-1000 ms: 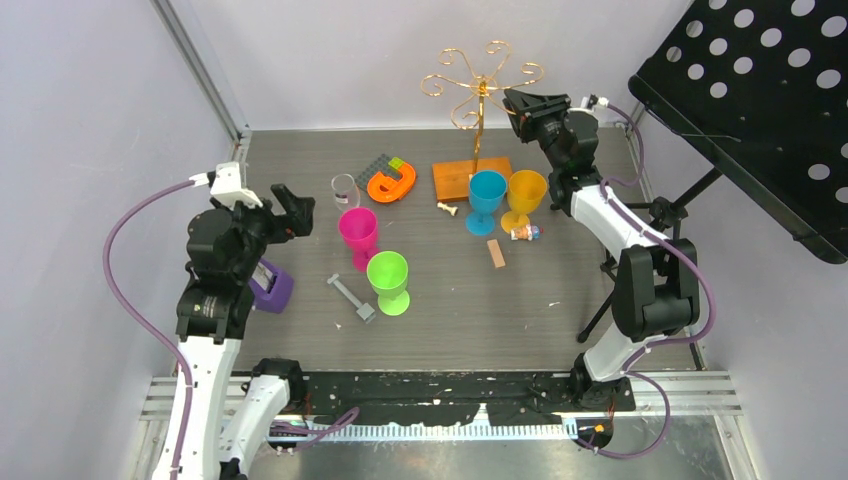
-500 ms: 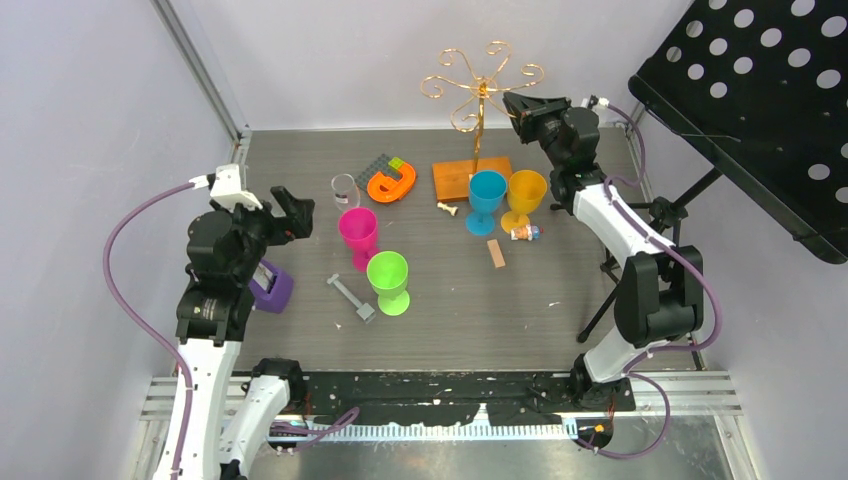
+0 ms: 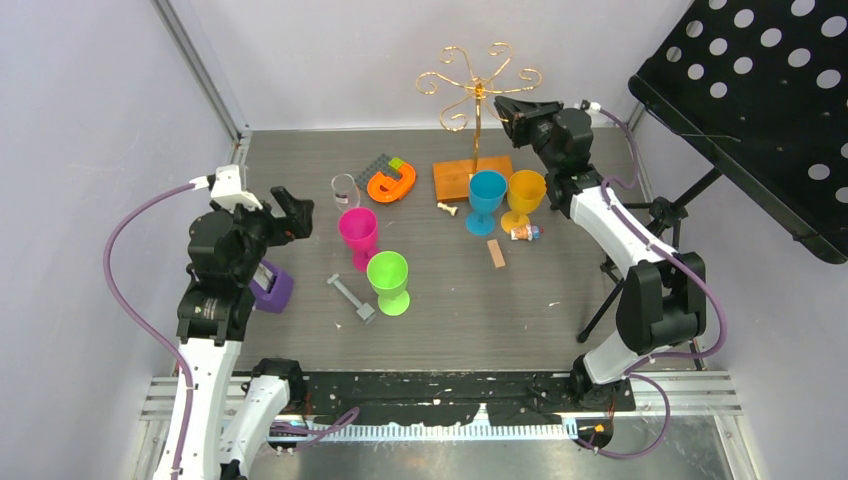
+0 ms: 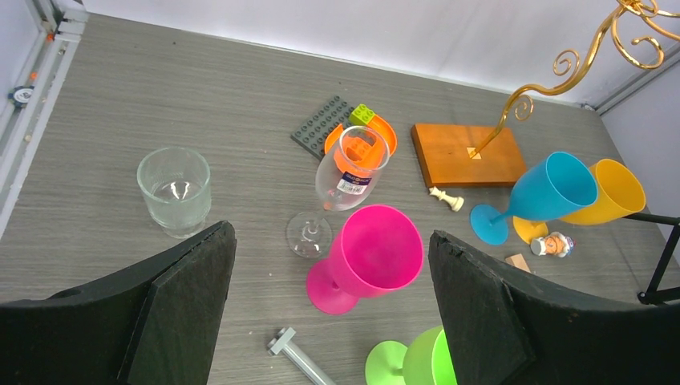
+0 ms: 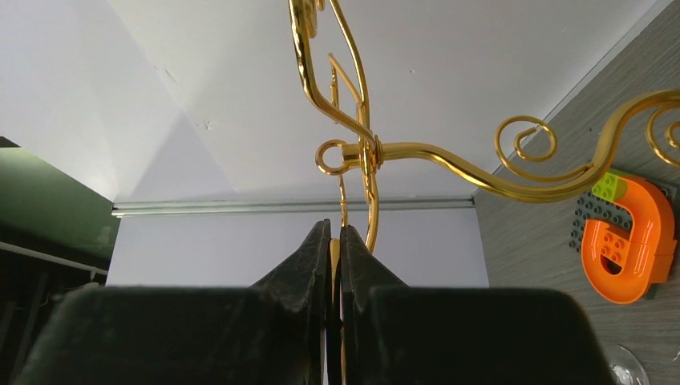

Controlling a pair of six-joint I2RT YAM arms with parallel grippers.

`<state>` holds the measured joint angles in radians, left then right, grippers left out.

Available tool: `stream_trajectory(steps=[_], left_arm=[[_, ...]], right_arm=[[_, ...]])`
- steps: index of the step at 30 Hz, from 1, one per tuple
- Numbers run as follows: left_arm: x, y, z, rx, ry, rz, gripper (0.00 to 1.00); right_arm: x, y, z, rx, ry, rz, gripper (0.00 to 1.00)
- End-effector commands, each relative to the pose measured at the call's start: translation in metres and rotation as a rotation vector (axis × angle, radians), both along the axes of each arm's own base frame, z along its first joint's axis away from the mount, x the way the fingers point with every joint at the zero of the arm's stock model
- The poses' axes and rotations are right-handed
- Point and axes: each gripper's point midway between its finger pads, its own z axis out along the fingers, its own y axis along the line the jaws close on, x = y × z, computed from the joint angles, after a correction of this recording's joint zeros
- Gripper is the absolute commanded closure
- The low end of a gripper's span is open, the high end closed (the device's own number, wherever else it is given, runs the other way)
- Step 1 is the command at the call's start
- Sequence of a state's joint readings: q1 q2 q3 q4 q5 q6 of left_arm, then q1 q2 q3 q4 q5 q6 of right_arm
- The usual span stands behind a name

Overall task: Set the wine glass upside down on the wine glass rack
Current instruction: Move the wine rack to the center of the board.

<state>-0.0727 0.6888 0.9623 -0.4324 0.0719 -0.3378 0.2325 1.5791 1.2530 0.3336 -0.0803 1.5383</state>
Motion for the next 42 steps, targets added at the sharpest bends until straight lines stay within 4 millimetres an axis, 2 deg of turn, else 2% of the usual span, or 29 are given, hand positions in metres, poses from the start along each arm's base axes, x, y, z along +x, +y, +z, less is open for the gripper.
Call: stream_trajectory(steps=[1, 8, 23, 27, 34, 42], left_arm=[[-0.001, 0.000, 0.005, -0.009, -0.020, 0.006, 0.11], [0.000, 0.000, 0.003, -0.019, -0.016, 0.008, 0.11], [0.002, -0.002, 0.004, -0.032, -0.015, 0.004, 0.12], [0.003, -0.003, 0.003, -0.036, -0.012, 0.002, 0.12], [0.004, -0.004, 0.002, -0.047, -0.008, -0.004, 0.12], [0.004, -0.004, 0.003, -0.047, -0.009, -0.004, 0.12]], right_arm=[[-0.029, 0.021, 0.060, 0.080, -0.106, 0.104, 0.94], [-0.042, 0.029, 0.065, 0.105, -0.111, 0.170, 0.94], [-0.066, 0.043, 0.091, 0.165, -0.177, 0.303, 0.94], [-0.071, 0.049, 0.091, 0.155, -0.181, 0.352, 0.94], [-0.080, 0.064, 0.077, 0.124, -0.156, 0.443, 0.94], [-0.097, 0.083, 0.079, 0.107, -0.166, 0.529, 0.94]])
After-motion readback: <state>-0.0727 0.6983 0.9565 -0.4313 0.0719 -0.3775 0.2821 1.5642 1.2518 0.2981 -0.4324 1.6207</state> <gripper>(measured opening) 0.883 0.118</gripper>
